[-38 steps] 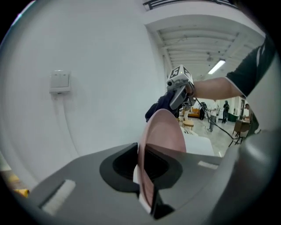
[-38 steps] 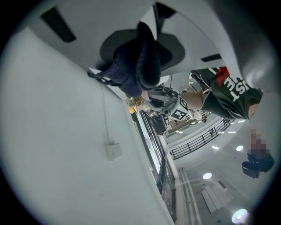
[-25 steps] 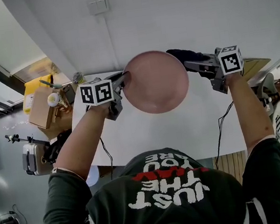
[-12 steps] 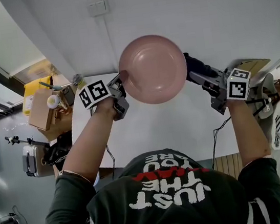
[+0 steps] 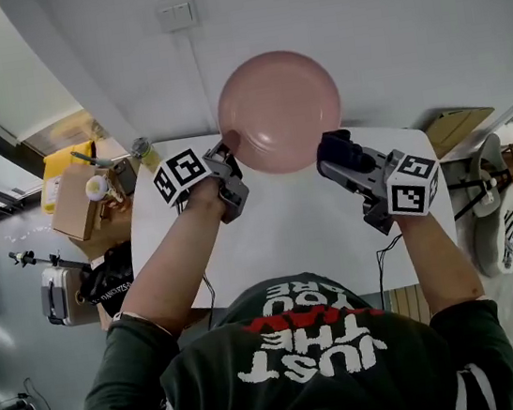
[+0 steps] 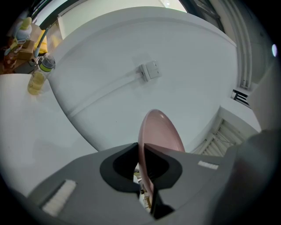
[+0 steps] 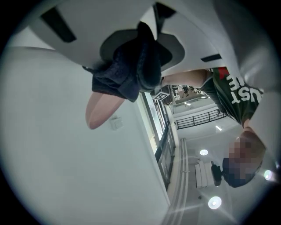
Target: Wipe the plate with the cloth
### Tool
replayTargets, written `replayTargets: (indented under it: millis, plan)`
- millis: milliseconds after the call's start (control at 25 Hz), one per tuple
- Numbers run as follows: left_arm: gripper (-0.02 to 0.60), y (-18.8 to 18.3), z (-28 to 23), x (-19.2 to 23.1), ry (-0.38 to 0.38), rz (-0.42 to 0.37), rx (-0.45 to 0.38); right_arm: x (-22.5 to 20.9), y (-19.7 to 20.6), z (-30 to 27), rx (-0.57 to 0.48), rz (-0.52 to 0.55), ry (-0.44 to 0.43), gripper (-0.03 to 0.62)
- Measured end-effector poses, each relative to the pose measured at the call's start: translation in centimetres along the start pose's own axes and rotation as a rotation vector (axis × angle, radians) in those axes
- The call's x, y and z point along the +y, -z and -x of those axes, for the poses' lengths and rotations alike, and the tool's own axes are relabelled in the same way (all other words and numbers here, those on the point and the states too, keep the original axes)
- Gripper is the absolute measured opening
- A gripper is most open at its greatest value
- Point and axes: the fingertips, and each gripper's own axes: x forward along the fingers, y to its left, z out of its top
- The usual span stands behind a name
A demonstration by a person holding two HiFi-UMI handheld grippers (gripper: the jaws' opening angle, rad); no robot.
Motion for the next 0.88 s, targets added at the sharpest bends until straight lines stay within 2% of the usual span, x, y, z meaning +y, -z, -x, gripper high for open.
replayTargets:
  millis: [80, 200, 360, 560, 720, 880]
  plan:
    - [0.018, 0.6, -0.1, -0.1, 0.011, 0.045, 0.003, 1.3, 0.6, -0.8, 0.009, 0.037, -0.025, 0.031]
    - [0.018, 1.3, -0.3, -0.2, 0.021, 0.102, 0.015, 3.1, 1.5, -2.4, 0.030, 0.153, -0.047, 0.031]
    - [0.019, 2.1, -0.6, -0.4, 0.014, 0.117, 0.031, 4.3, 3.7, -4.7, 0.091, 0.343, -0.030, 0.031]
    - [0.020, 3.3, -0.9, -0.6, 0.019, 0.133, 0.053, 5.0, 6.1, -7.7, 0.159, 0.464, -0.031, 0.031]
    - [0.021, 4.1, -1.2, -2.3, 0.073, 0.127, 0.088, 4.6, 7.4, -9.8, 0.199, 0.531, -0.006, 0.031]
    - [0.020, 4.4, -1.5, -4.4, 0.171, 0.066, 0.138, 3.3, 8.1, -10.3, 0.179, 0.509, 0.023, 0.031]
